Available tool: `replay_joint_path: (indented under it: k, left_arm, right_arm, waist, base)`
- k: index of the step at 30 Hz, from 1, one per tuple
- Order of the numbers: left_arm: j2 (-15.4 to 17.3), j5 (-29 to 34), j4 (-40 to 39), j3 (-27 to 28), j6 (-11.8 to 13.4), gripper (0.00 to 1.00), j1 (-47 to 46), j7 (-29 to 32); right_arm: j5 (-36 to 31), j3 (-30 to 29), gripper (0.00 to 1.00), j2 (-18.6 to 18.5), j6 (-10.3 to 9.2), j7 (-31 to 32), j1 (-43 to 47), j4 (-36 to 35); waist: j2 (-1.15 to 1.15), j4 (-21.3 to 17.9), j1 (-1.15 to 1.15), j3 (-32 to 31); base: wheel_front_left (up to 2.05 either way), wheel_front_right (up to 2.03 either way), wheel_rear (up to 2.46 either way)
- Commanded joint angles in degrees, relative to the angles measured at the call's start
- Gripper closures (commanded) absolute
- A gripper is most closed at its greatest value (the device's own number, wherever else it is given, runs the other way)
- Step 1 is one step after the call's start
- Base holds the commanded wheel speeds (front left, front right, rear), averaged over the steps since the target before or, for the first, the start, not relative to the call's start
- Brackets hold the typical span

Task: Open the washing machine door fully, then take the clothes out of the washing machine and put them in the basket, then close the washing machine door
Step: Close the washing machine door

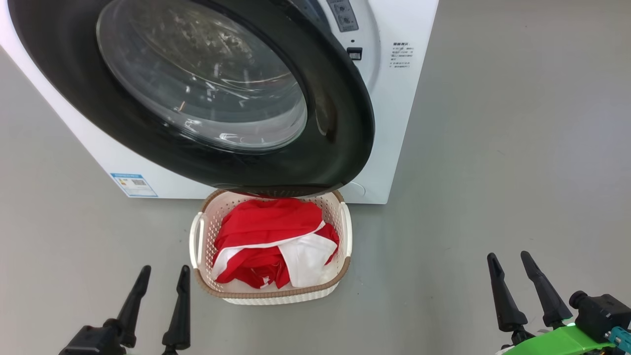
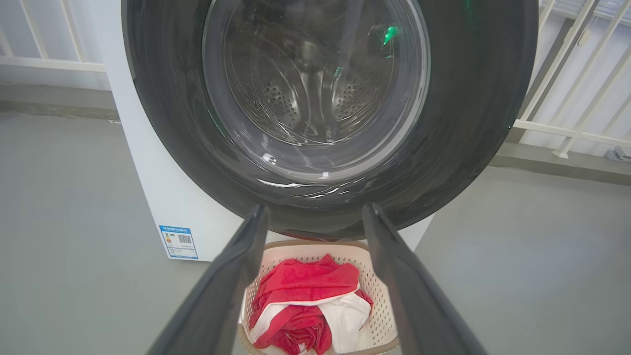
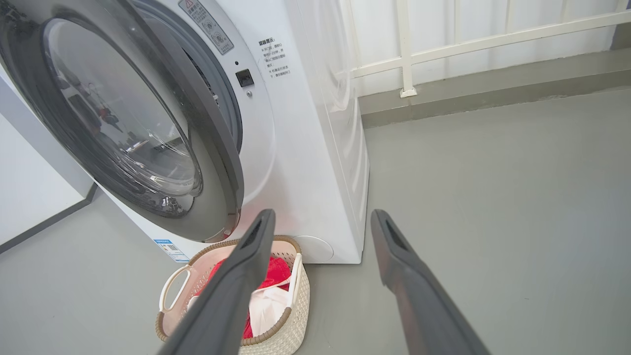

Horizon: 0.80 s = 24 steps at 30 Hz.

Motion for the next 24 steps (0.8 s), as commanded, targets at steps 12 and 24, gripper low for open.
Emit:
replay_joint_path:
  k: [12, 24]
  left_arm:
    - [-0.4, 1.2, -1.4, 2.4, -0.3, 0.0, 0.2, -0.7]
    - [-0.6, 1.2, -1.3, 2.1, -0.3, 0.0, -0.3, -0.7]
  right_arm:
    - [-1.1, 0.9, 0.0, -0.4, 0.02, -0.4, -0.3, -1.2]
    - [-1.0, 1.0, 0.0, -0.2, 0.02, -0.4, -0.7, -1.5]
  waist:
    - [0.0, -0.1, 0.0, 0.0]
    - [0.0, 0.0, 0.0, 0.5]
  base:
    - [0.0, 0.0, 0.0]
    - [0.0, 0.0, 0.0]
